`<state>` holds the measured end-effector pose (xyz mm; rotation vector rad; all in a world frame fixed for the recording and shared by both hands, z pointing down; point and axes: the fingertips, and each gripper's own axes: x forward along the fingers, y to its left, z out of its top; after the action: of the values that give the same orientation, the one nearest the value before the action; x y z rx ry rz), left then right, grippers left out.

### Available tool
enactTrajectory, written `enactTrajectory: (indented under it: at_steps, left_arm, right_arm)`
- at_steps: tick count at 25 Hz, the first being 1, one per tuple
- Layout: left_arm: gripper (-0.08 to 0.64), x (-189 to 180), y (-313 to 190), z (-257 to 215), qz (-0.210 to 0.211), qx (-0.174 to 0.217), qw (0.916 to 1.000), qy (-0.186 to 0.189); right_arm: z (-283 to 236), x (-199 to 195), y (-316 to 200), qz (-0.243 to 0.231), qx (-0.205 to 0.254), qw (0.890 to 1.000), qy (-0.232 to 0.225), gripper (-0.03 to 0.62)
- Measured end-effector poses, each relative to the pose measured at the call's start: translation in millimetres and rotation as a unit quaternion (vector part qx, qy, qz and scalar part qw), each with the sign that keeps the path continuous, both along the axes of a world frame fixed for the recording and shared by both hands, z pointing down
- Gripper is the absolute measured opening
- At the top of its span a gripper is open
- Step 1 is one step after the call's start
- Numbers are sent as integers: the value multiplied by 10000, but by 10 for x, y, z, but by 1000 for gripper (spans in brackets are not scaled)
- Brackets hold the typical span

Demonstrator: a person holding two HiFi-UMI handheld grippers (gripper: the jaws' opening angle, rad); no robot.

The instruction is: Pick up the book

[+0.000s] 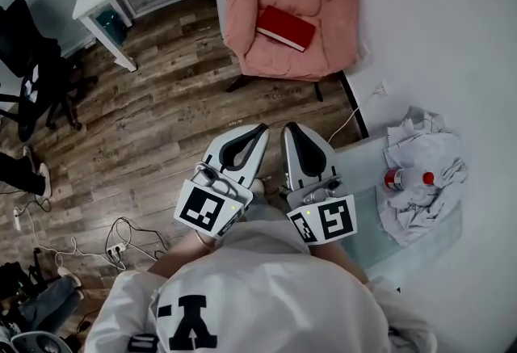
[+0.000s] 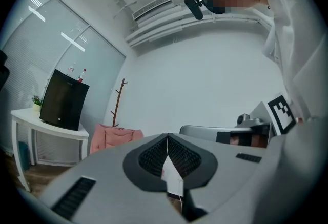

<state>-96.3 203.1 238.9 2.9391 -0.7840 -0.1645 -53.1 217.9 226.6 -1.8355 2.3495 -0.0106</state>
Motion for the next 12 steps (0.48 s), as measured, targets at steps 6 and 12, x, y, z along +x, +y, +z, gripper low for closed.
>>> enactTrajectory:
  at_steps: [6, 12]
  left_arm:
    - [5, 303, -450, -53, -87, 31, 10000, 26]
    - [5, 361, -739, -75, -90, 24, 9999, 55]
  right_arm:
    - [24, 281, -457, -68, -60, 9999, -51, 32]
    - [15, 315, -731, -119, -56, 9999, 2, 33]
